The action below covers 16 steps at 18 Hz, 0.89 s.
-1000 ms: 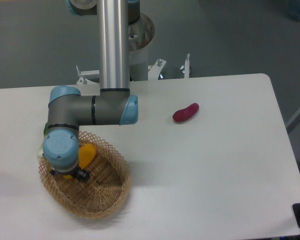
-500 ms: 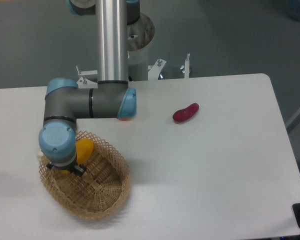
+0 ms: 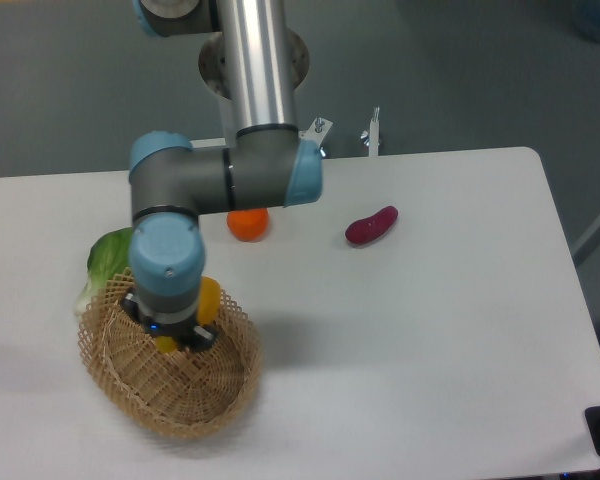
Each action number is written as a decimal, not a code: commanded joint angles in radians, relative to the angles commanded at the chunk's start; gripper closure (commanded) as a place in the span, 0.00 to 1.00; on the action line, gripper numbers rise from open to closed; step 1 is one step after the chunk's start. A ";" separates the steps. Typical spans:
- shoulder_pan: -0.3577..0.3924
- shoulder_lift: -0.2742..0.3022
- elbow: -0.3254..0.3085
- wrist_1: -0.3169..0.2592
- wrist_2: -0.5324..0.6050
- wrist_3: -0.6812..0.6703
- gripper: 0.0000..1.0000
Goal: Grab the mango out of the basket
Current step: 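Lift the yellow mango up out of the basket, then carry the held mango away from the basket toward the sweet potato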
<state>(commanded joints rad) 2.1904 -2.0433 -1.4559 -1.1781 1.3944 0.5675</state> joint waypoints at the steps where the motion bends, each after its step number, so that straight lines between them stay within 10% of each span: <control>1: 0.011 0.000 0.008 0.000 0.008 0.026 0.76; 16: 0.296 0.026 0.015 0.037 0.189 0.402 0.74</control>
<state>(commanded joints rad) 2.4863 -2.0172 -1.4404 -1.1413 1.5830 0.9692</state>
